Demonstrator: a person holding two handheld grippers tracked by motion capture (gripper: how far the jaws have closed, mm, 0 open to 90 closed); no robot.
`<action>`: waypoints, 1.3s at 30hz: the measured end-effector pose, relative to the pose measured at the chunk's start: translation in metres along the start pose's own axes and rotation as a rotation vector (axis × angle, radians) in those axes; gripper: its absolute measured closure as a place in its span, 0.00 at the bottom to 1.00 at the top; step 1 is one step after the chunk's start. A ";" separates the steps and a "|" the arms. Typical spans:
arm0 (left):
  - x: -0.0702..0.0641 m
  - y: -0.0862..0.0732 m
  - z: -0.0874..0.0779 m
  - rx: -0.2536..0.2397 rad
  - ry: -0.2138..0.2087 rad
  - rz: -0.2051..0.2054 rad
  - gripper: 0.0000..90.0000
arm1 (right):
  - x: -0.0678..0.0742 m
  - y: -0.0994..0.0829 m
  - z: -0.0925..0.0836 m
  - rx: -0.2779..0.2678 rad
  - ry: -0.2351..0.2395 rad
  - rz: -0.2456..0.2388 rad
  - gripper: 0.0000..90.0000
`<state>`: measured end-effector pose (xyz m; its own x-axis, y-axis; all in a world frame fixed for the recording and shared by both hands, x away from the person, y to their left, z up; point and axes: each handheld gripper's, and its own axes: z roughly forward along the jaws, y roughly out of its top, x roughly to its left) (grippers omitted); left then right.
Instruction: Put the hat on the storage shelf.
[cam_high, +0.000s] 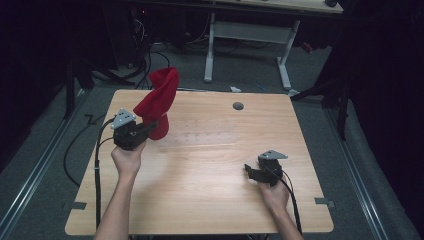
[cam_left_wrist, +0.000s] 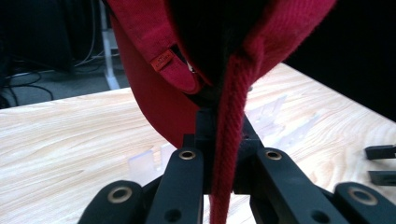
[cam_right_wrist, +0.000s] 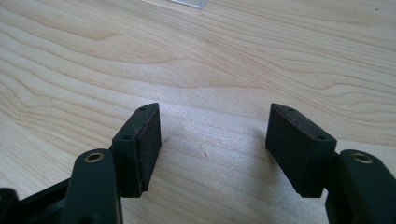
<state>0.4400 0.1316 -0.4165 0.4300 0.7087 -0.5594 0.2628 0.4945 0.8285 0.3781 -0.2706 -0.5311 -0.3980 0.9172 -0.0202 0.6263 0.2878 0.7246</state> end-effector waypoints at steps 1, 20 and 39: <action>0.001 -0.001 0.001 0.000 0.004 0.003 0.94 | 0.000 0.000 0.000 0.000 0.000 0.000 0.40; 0.011 -0.012 0.015 0.004 0.063 0.051 0.94 | 0.000 0.000 0.000 0.001 0.002 -0.002 0.39; 0.019 -0.031 0.017 -0.012 0.085 0.021 0.94 | 0.001 0.000 0.000 0.003 0.005 -0.001 0.39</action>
<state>0.4545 0.1206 -0.4525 0.3599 0.7589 -0.5427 0.2436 0.4850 0.8399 0.3775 -0.2700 -0.5310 -0.4022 0.9154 -0.0179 0.6277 0.2900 0.7224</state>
